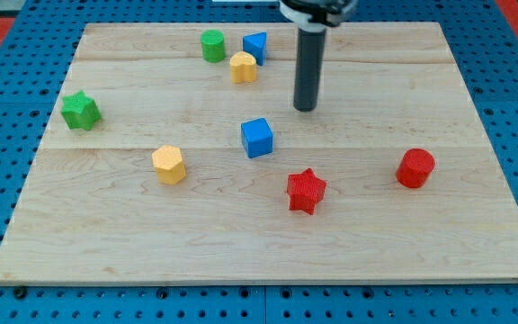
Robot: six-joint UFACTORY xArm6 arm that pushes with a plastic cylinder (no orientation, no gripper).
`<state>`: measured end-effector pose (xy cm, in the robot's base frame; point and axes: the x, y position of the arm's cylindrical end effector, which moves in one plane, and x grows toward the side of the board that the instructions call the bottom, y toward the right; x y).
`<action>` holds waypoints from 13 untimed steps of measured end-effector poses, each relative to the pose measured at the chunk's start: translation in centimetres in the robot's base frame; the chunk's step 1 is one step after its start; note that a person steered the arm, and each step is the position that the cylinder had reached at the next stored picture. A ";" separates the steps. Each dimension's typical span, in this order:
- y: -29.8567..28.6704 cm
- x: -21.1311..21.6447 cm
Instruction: Slide the blue cube closer to the yellow heart
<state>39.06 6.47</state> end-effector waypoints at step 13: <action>-10.0 0.4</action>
<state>39.51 -3.53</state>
